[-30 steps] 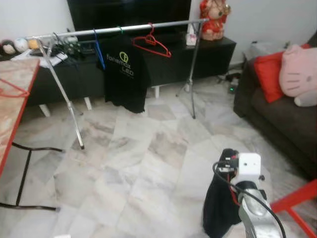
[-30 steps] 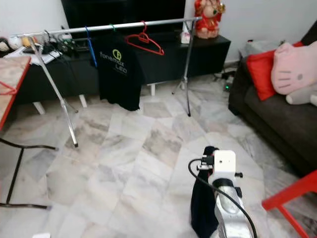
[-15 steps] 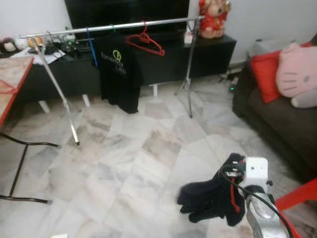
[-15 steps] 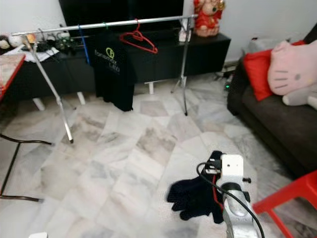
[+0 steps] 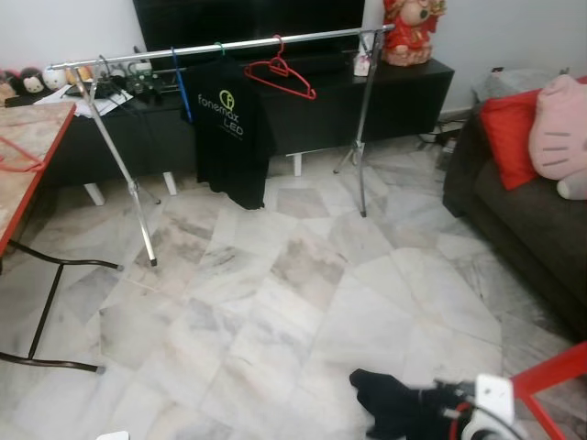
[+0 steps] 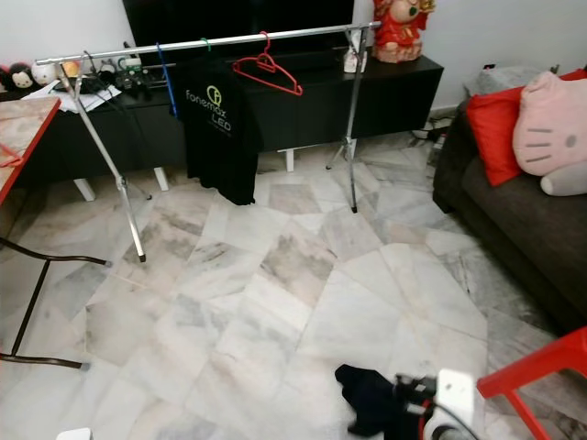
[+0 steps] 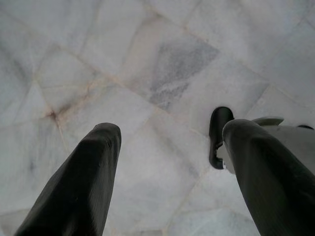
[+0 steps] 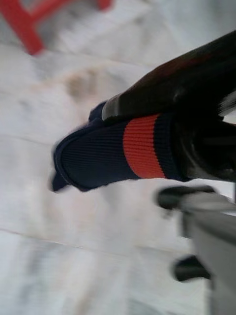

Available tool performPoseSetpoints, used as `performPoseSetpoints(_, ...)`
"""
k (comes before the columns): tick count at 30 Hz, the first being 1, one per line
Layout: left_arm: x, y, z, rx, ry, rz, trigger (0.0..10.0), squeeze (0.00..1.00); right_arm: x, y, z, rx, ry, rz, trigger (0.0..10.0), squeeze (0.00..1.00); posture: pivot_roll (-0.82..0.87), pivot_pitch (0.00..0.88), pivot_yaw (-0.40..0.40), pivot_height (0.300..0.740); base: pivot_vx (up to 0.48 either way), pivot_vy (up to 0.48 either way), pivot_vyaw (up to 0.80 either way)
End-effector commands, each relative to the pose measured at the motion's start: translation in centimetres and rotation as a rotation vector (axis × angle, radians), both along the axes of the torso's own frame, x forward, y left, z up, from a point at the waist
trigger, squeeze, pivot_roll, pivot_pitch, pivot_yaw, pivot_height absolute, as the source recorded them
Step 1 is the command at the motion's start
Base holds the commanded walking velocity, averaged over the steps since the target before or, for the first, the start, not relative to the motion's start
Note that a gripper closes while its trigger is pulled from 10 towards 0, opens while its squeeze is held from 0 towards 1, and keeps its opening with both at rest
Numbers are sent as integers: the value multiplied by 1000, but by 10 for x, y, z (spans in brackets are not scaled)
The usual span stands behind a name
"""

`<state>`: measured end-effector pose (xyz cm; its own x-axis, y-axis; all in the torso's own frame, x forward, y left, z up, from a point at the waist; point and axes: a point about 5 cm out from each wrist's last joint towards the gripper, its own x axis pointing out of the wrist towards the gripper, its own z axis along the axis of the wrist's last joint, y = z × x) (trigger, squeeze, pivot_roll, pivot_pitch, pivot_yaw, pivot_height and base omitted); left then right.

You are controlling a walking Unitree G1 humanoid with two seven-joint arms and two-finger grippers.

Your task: Hang hanger

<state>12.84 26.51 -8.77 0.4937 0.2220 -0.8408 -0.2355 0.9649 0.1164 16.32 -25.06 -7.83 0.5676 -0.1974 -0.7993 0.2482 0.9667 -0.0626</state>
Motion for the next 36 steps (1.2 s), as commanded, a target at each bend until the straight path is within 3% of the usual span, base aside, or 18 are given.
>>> performPoseSetpoints(1, -2, 0, -1, -6, 15, 1, 10000, 0, -7, 2, -4, 4, 40, -4, 10000, 0, -34, 0, 0, 740, 0, 0, 0)
performPoseSetpoints(9, 6, -15, -3, -16, 8, -30, 10000, 0, -12, 15, -10, 23, 74, -8, 10000, 0, -31, 0, 18, 740, 0, 0, 0)
performPoseSetpoints(15, 0, 16, 6, 11, 11, -12, 10000, 0, -25, 16, -16, 29, 114, -31, 10000, 0, -35, 0, 29, 740, 0, 0, 0)
performPoseSetpoints(22, 0, 29, 11, 26, 10, -9, 10000, 0, -27, 17, -17, 30, 114, -23, 10000, 0, -35, 0, 37, 740, 224, 0, 0)
performPoseSetpoints(36, 5, 21, 9, 19, -5, -34, 10000, 0, -26, 17, -16, 32, 107, -18, 10000, 0, -37, 0, 40, 740, 309, 0, 0)
